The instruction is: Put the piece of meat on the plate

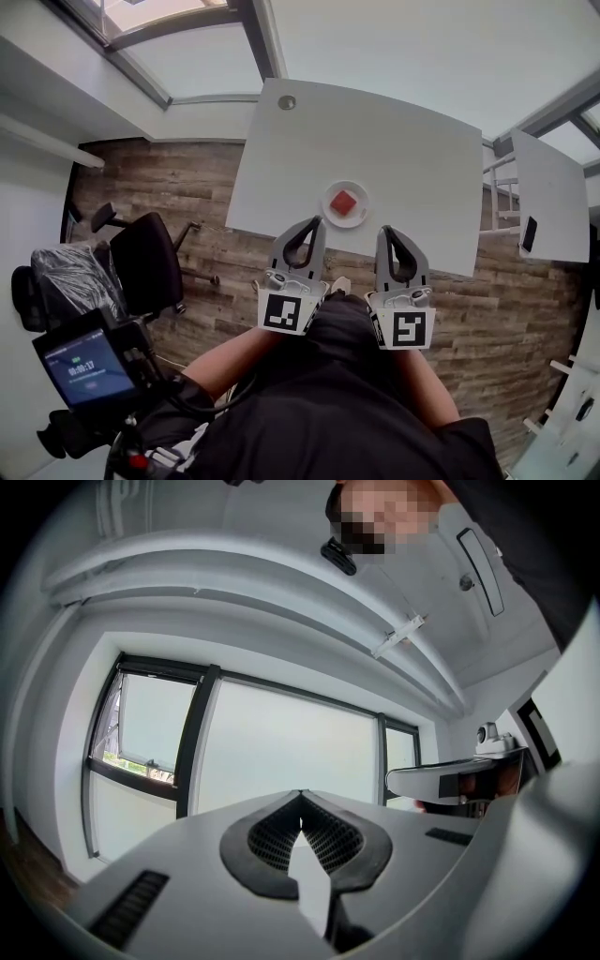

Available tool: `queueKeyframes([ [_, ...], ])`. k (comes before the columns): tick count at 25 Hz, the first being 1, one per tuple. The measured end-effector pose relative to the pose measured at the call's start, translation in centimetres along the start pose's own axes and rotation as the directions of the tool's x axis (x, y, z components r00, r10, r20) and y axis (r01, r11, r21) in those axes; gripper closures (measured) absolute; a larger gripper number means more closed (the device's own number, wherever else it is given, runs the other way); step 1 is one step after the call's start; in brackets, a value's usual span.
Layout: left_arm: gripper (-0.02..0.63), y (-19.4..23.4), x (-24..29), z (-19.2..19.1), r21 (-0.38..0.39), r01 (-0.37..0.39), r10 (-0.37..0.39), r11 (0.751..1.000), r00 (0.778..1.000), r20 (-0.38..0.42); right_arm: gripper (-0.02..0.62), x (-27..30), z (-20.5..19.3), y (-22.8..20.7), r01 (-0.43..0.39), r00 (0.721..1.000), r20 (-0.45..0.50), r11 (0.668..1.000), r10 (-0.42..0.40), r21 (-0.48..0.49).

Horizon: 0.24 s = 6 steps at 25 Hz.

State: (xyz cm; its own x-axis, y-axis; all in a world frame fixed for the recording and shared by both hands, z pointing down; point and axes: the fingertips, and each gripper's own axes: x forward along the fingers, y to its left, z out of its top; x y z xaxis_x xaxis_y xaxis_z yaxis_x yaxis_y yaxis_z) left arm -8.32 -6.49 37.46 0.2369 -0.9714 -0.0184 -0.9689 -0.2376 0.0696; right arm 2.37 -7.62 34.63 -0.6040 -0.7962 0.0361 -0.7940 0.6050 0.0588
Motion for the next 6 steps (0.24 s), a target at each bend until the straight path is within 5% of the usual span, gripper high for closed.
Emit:
queueKeyframes([
  [6, 0.601, -0.92, 0.86, 0.38, -0.017, 0.038, -0.038, 0.999, 0.999, 0.017, 0.589, -0.66, 0.45, -0.9, 0.04, 0.999, 0.008, 0.999, -0.04, 0.004],
])
